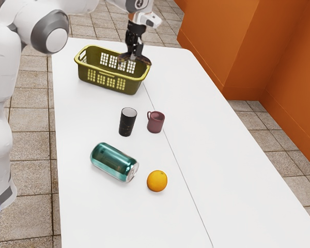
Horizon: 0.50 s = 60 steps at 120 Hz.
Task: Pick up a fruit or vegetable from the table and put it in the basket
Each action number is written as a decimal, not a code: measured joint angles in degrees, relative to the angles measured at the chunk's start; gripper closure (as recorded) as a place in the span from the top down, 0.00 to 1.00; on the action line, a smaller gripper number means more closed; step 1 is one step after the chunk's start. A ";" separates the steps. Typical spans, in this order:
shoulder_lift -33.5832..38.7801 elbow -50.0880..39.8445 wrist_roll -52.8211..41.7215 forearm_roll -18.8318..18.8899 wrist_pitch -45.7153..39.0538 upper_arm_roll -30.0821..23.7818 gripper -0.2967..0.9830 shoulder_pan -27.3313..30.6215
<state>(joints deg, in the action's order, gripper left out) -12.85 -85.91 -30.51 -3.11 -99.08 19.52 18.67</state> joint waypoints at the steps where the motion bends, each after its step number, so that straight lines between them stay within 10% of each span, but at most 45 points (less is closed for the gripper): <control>1: -0.01 0.02 -0.22 -0.04 -0.04 -0.02 0.31 0.02; 26: 0.33 0.15 -4.93 -1.55 -0.28 -0.29 0.64 -0.32; 60: 17.27 2.26 2.05 3.14 9.89 -14.08 0.75 -13.61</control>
<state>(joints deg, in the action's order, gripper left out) 4.41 -83.66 -28.46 0.03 -89.19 5.44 5.06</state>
